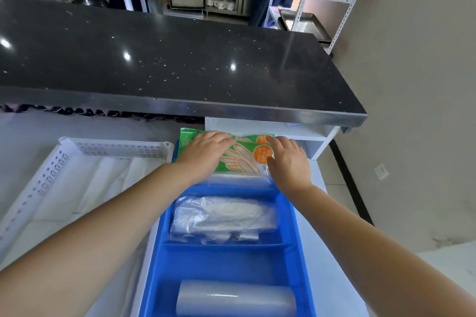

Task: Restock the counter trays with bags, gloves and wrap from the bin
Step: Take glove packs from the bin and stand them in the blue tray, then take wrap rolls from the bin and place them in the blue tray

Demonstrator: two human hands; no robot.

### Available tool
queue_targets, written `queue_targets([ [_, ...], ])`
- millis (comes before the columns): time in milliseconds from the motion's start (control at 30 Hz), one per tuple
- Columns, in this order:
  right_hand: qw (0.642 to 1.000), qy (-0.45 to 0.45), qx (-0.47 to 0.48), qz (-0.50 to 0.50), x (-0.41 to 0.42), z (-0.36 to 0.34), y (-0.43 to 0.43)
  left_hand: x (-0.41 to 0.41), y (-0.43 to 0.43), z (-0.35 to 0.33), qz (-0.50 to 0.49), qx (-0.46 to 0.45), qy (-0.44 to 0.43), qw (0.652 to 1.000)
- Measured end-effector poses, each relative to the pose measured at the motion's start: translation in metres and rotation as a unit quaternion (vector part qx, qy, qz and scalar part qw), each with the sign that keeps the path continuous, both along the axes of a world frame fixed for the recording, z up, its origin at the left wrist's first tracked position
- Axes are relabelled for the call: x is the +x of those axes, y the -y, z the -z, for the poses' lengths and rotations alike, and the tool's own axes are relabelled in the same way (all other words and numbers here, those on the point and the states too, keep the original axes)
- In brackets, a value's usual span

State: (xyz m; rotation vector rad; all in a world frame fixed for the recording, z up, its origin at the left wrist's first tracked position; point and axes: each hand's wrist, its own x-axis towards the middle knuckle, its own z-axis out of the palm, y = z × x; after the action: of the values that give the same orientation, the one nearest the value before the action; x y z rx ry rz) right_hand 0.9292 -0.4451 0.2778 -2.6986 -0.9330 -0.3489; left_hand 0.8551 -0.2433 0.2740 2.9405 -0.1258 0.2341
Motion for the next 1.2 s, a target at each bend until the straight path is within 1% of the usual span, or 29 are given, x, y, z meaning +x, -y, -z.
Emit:
queue_targets([
  [100,0.996,0.03,-0.017,-0.08,-0.015,-0.009,-0.006,-0.04,-0.004,-0.009,-0.074,-0.013,0.004,0.997],
  [167,0.99,0.029,-0.02,-0.136,-0.03,-0.013,-0.014,-0.073,-0.007,-0.013,-0.119,-0.019,-0.005,0.993],
  [233,0.981,0.024,-0.045,-0.189,-0.049,-0.015,-0.025,-0.109,-0.009,-0.018,-0.161,-0.013,-0.019,0.987],
  [400,0.949,0.017,-0.076,-0.304,-0.113,-0.015,-0.056,-0.212,-0.008,-0.022,-0.253,-0.015,-0.022,0.967],
  [467,0.934,0.021,-0.089,-0.344,-0.143,-0.017,-0.068,-0.253,-0.007,-0.022,-0.294,-0.027,-0.024,0.955],
  [600,0.902,0.033,-0.083,-0.422,-0.207,-0.024,-0.094,-0.334,-0.008,-0.02,-0.376,-0.047,-0.018,0.925],
  [733,0.88,0.048,-0.112,-0.46,-0.284,-0.035,-0.12,-0.417,-0.013,-0.019,-0.431,-0.058,-0.006,0.9],
  [800,0.868,0.066,-0.111,-0.479,-0.328,-0.039,-0.134,-0.464,-0.015,-0.016,-0.451,-0.053,0.0,0.891],
  [867,0.857,0.058,-0.114,-0.499,-0.372,-0.034,-0.148,-0.514,-0.019,-0.009,-0.473,-0.047,-0.002,0.88],
  [967,0.849,0.05,-0.115,-0.513,-0.437,-0.016,-0.171,-0.591,-0.025,0.009,-0.498,-0.062,0.0,0.865],
  [1067,0.848,0.018,-0.111,-0.518,-0.497,0.009,-0.187,-0.664,-0.034,0.035,-0.518,-0.083,-0.026,0.851],
  [1200,0.844,-0.02,-0.168,-0.51,-0.566,0.051,-0.201,-0.748,-0.044,0.07,-0.552,-0.11,-0.076,0.823],
])
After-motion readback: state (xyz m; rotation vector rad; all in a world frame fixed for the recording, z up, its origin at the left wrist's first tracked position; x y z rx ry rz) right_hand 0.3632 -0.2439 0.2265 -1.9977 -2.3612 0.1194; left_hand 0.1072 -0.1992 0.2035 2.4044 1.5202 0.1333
